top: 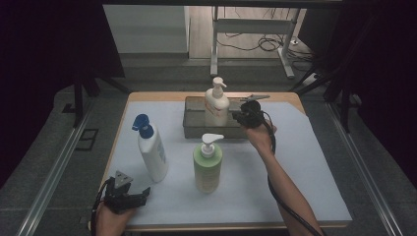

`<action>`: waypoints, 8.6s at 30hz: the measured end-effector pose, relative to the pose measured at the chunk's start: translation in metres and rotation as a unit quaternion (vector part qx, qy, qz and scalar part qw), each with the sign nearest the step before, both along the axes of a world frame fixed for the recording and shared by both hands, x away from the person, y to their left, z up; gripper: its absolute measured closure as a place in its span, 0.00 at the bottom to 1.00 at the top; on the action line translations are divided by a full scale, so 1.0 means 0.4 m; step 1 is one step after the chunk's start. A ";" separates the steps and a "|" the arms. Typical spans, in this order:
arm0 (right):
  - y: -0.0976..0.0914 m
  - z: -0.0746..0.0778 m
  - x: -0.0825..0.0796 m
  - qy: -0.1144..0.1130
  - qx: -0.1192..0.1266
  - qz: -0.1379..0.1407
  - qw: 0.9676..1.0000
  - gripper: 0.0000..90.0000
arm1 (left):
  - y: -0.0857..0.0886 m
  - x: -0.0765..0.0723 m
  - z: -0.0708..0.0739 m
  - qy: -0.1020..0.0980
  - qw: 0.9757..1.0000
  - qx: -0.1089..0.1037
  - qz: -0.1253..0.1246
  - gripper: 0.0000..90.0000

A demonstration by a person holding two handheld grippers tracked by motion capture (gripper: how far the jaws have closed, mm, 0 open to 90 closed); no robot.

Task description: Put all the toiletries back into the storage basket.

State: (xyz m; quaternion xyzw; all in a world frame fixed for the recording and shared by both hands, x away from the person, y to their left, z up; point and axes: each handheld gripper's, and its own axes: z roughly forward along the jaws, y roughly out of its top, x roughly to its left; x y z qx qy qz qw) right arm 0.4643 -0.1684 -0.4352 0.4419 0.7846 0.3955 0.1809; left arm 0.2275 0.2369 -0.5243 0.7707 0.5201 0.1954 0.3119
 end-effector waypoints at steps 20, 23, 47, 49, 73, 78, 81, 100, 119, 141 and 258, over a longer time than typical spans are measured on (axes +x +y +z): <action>0.051 -0.048 0.052 0.028 -0.018 -0.012 0.999 1.00 | 0.001 0.000 0.001 0.001 1.000 0.002 -0.001 0.14; 0.055 -0.051 0.051 0.029 -0.022 -0.015 0.999 1.00 | 0.001 0.000 0.001 0.001 1.000 0.002 -0.001 0.14; 0.116 -0.063 0.047 0.024 -0.031 0.004 0.999 1.00 | 0.000 0.000 0.000 0.001 1.000 0.001 -0.001 0.14; 0.123 -0.063 0.047 0.025 -0.030 0.005 0.999 1.00 | 0.000 0.000 0.000 0.001 1.000 0.001 -0.001 0.14; 0.208 -0.062 0.043 0.028 -0.030 0.033 0.999 1.00 | 0.001 0.001 0.000 0.001 1.000 0.001 -0.001 0.14; 0.216 -0.063 0.044 0.029 -0.027 0.037 0.998 1.00 | 0.000 0.001 0.000 0.001 1.000 0.001 0.000 0.14; 0.221 -0.063 0.044 0.031 -0.024 0.039 0.998 1.00 | 0.001 0.001 0.001 0.001 1.000 0.001 -0.001 0.14; 0.267 -0.071 0.043 0.034 -0.023 0.058 0.997 1.00 | 0.000 0.001 0.001 0.001 1.000 0.002 0.000 0.14; 0.286 -0.066 0.077 0.038 -0.028 0.040 0.998 1.00 | 0.000 0.001 0.000 0.001 1.000 0.000 0.000 0.14; 0.232 -0.028 0.053 0.016 -0.030 0.072 0.997 0.56 | 0.001 0.000 0.000 0.001 1.000 0.002 -0.001 0.14; -0.001 0.022 -0.412 0.006 0.024 0.273 0.962 0.00 | -0.002 -0.002 -0.002 -0.004 1.000 -0.001 0.004 0.14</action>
